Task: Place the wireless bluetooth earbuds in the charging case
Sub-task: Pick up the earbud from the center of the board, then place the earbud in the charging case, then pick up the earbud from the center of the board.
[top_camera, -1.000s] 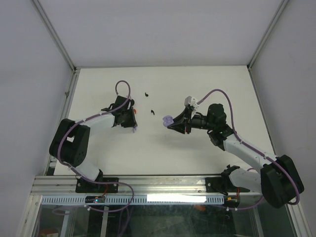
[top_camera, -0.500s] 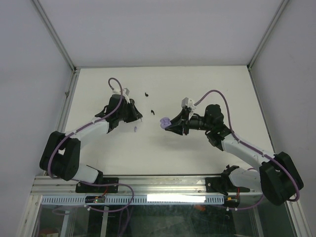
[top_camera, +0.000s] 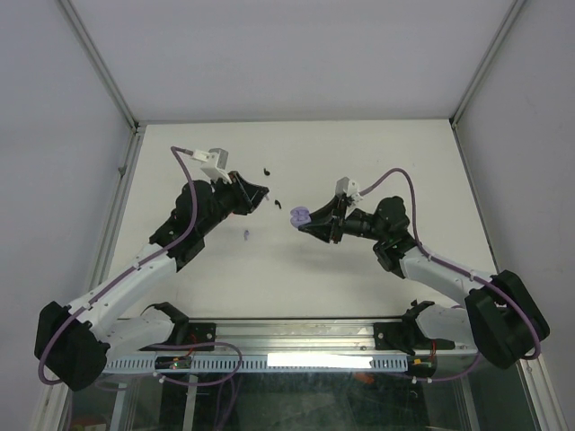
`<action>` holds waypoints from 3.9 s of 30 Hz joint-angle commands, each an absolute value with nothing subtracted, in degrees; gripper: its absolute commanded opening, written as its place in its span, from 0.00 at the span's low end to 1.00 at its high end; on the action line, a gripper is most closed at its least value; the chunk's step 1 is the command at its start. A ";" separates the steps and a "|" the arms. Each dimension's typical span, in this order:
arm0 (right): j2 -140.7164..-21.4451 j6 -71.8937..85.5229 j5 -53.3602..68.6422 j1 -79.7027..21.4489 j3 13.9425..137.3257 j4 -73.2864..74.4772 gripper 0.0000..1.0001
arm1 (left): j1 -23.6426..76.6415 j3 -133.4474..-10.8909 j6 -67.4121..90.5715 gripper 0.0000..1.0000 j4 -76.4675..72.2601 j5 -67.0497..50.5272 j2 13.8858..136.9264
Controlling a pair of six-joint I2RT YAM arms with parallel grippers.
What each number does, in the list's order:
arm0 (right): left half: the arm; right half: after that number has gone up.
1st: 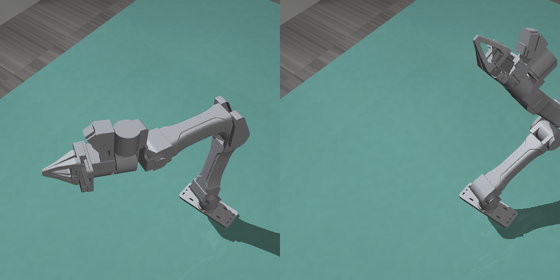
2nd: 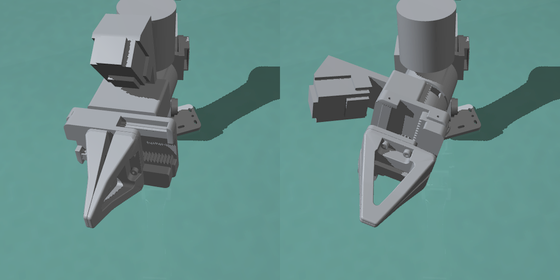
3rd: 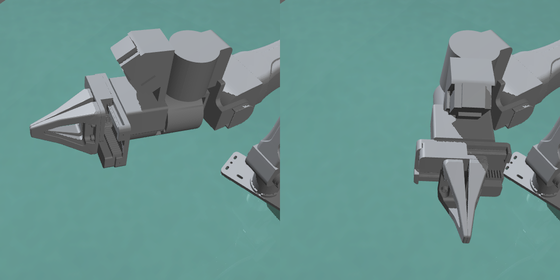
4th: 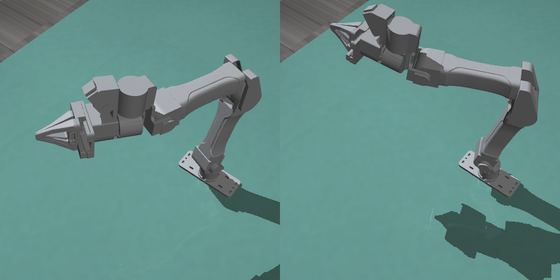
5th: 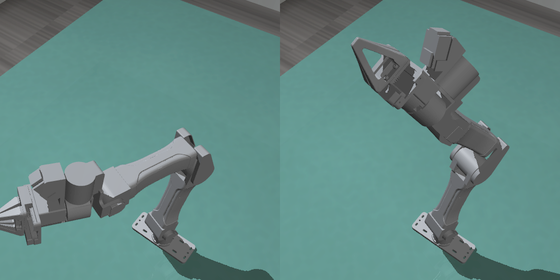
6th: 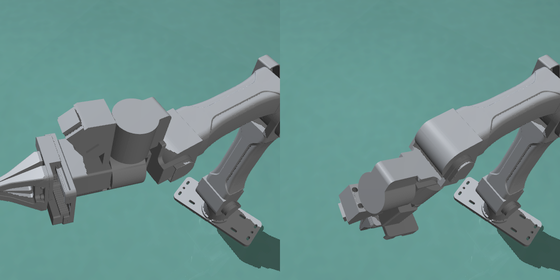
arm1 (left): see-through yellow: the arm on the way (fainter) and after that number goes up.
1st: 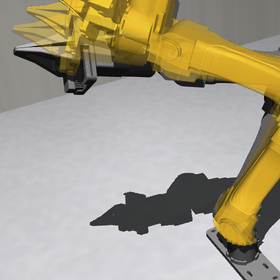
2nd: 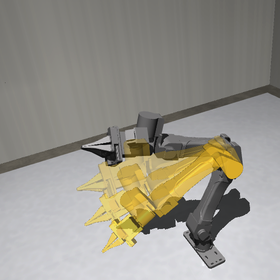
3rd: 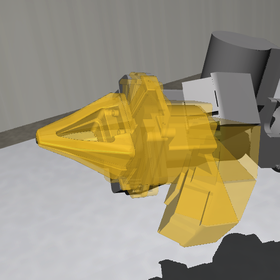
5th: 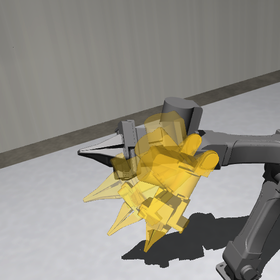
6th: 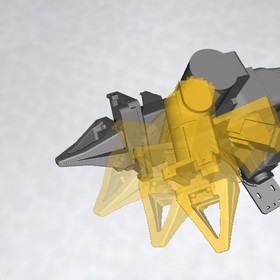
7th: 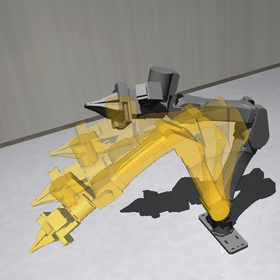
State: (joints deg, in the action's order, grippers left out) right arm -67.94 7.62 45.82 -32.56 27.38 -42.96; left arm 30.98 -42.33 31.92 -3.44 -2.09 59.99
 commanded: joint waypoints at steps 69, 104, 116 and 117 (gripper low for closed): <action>-65.66 6.50 33.06 -33.19 25.50 -61.81 0.04 | 58.18 -49.66 21.64 0.15 -15.47 22.08 67.10; -59.89 1.08 27.63 -33.14 21.10 -49.78 0.03 | 48.94 -54.87 31.42 0.60 23.01 27.24 67.83; -59.50 1.04 27.84 -33.14 20.30 -48.69 0.03 | 38.45 -54.80 28.35 0.57 29.39 18.10 77.32; -59.50 1.04 27.84 -33.14 20.30 -48.69 0.03 | 37.76 -54.94 27.85 0.57 29.45 17.58 78.34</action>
